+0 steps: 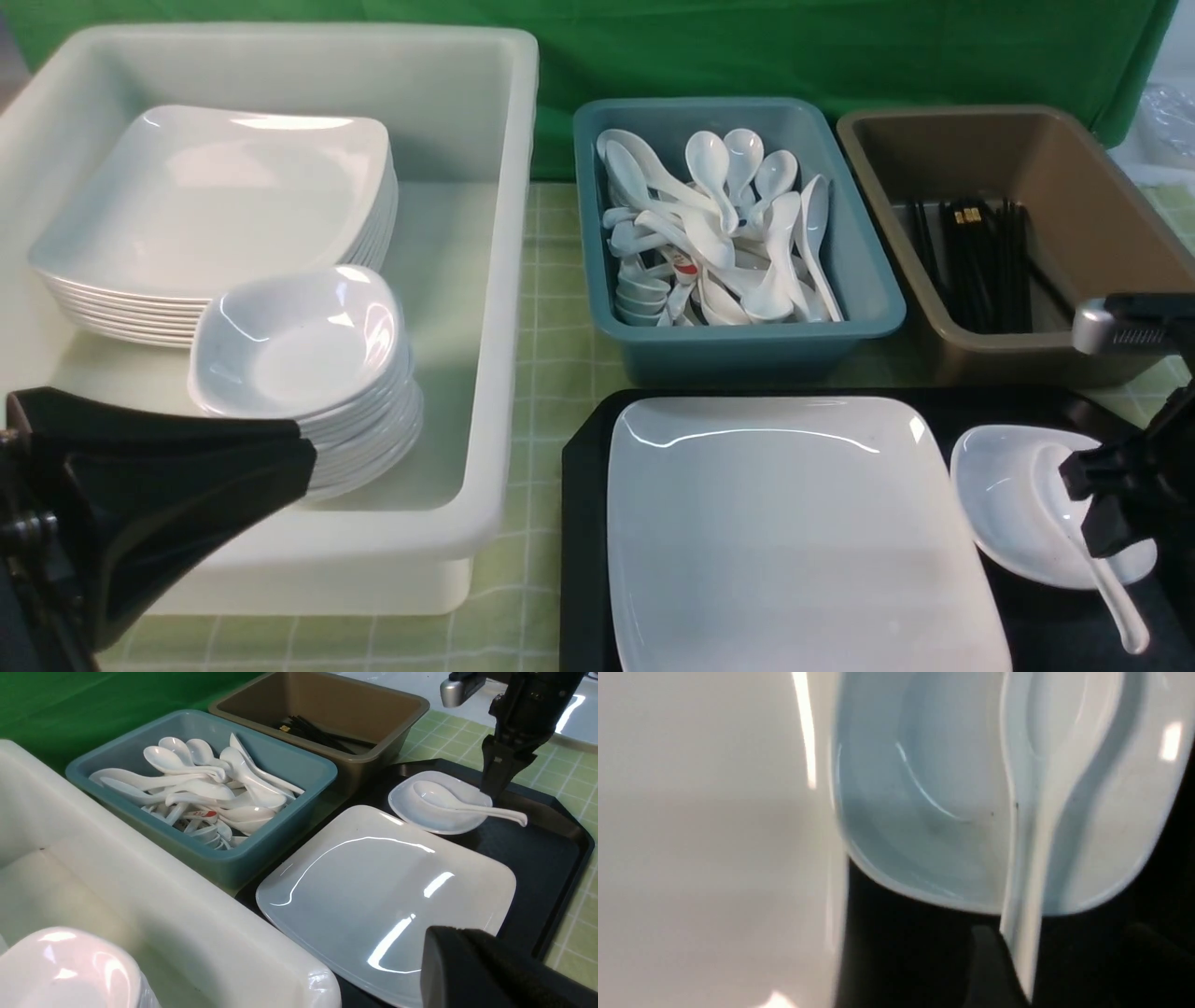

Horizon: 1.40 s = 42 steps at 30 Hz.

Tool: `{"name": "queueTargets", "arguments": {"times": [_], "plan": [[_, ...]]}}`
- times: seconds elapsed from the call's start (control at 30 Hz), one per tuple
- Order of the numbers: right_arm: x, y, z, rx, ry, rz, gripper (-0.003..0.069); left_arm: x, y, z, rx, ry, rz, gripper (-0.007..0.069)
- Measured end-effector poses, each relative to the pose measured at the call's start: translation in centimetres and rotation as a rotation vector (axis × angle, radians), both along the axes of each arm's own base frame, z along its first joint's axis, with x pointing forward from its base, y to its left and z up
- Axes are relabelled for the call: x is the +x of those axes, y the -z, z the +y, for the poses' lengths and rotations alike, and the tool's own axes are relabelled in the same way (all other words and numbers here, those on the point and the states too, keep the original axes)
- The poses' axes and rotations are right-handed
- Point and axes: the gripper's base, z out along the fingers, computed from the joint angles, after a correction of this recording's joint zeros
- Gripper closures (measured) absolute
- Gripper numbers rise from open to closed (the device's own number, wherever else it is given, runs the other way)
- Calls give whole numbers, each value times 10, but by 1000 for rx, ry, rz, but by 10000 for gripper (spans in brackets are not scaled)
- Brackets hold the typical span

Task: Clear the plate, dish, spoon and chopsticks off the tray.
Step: Use the right arm to grab a soup spoon from the plate, then use the right arm to put the soup spoon into the small storage box in the middle

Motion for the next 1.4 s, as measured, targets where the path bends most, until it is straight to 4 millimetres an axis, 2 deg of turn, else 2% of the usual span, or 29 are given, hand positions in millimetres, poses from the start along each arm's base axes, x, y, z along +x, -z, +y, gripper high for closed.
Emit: {"name": "queueTargets", "arguments": {"times": [0.13, 0.37, 0.5, 0.6, 0.73, 0.87, 0.93, 0.97, 1.0, 1.07, 1.13, 1.23, 1.3, 1.4], "plan": [[19, 28, 0, -10, 6, -1, 260, 0, 0, 0, -3, 1, 2, 604], [37, 57, 0, -20, 2, -27, 260, 0, 0, 0, -3, 1, 2, 604], [38, 63, 0, -21, 2, -15, 263, 0, 0, 0, -3, 1, 2, 604], [38, 63, 0, -25, -24, -15, 319, 0, 0, 0, -3, 1, 2, 604], [37, 61, 0, -31, -57, -12, 324, 0, 0, 0, -3, 0, 2, 604], [28, 39, 3, -30, -95, -31, 324, 0, -1, 0, -22, -5, -2, 604], [22, 19, 11, -9, -119, -70, 324, 1, -4, 0, -47, -15, -14, 604], [19, 2, 21, 30, -146, -127, 324, 3, -6, 0, -62, -25, -32, 604], [18, -1, 22, 30, -155, -137, 324, 3, -6, 0, -63, -27, -36, 604], [23, -32, 45, 133, -204, -309, 324, 6, -10, 1, -84, -57, -90, 604], [36, -56, 59, 190, -213, -467, 324, 8, -13, 2, -98, -76, -122, 604], [70, -75, 73, 242, -169, -673, 324, 9, -17, 3, -121, -95, -150, 604], [100, -77, 82, 260, -135, -776, 324, 10, -18, 4, -129, -102, -156, 604], [140, -55, 93, 252, -111, -821, 324, 10, -18, 4, -131, -102, -155, 604]]}}
